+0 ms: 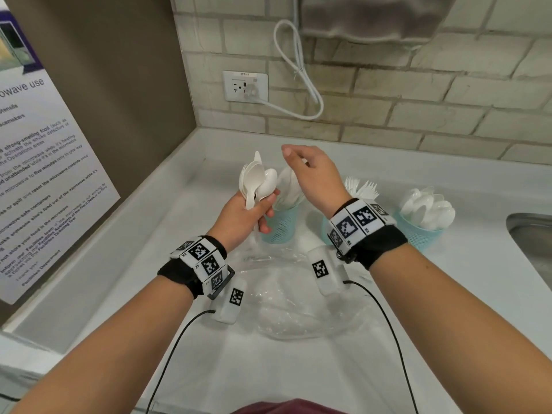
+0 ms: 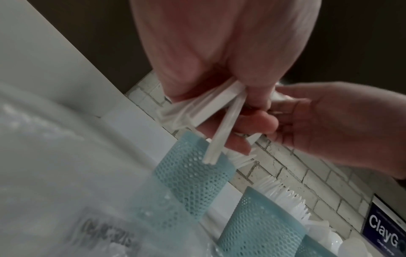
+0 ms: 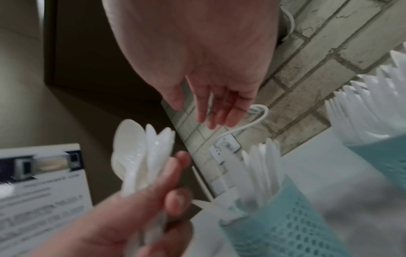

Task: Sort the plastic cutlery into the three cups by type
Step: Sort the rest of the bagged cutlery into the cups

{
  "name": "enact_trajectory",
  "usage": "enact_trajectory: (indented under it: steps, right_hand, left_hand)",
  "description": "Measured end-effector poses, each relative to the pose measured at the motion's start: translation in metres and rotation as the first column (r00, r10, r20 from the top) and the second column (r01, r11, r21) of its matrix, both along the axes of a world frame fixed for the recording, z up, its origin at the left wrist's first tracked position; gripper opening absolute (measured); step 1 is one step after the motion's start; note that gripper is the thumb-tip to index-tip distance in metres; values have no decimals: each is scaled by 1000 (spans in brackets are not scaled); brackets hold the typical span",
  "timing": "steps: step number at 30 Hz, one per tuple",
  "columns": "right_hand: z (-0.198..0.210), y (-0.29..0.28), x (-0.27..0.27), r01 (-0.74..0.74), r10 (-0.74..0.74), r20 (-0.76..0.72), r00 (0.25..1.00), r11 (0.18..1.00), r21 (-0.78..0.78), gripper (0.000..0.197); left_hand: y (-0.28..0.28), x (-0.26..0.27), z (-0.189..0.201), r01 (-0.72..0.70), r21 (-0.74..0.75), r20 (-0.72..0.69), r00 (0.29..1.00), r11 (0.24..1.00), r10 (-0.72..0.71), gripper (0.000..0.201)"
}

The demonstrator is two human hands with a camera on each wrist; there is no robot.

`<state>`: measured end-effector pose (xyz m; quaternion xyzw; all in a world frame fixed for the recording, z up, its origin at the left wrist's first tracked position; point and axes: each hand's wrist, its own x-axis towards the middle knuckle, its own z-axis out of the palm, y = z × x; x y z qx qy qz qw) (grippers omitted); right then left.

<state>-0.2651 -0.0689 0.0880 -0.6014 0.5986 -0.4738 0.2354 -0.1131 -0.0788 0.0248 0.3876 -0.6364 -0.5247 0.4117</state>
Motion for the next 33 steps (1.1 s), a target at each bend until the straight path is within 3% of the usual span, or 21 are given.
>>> enact_trajectory:
  steps: [4, 6, 12, 17, 20, 24, 28, 30, 33]
  right_hand:
    - [9, 13, 7, -232, 217, 173, 961, 970, 69, 21]
    - [11, 15, 7, -257, 236, 205, 950, 962, 86, 14]
    - [28, 7, -1, 15, 4, 223, 975, 996, -85, 10]
    - [57, 15, -12, 204, -33, 365, 930, 875, -440, 14]
    - [47, 15, -12, 201, -104, 235, 966, 875, -441, 14]
    - [1, 13, -9, 103, -129, -139, 982, 979, -177, 12]
    - [-38, 15, -10, 142, -157, -595, 788, 987, -72, 22]
    - [-42, 18, -11, 160, -153, -644, 750, 986, -47, 24]
    - [-32, 25, -12, 129, -139, -572, 808, 990, -59, 38]
  left_hand:
    - [4, -6, 6, 84, 14, -8, 996, 996, -84, 10]
    - [6, -8, 9, 98, 9, 2, 995, 995, -98, 11]
    - [6, -5, 10, 53, 15, -3, 999, 998, -53, 21]
    - [1, 3, 7, -167, -47, 53, 984, 985, 170, 18]
    - [-3, 7, 7, -267, -186, 120, 949, 946, 291, 20]
    - [-4, 7, 6, -233, -307, 129, 950, 922, 283, 42]
    - [4, 5, 8, -160, -385, 143, 963, 909, 230, 32]
    - [6, 3, 11, -142, -392, 139, 967, 909, 211, 33]
    - [5, -2, 13, -114, -387, 89, 983, 915, 160, 35]
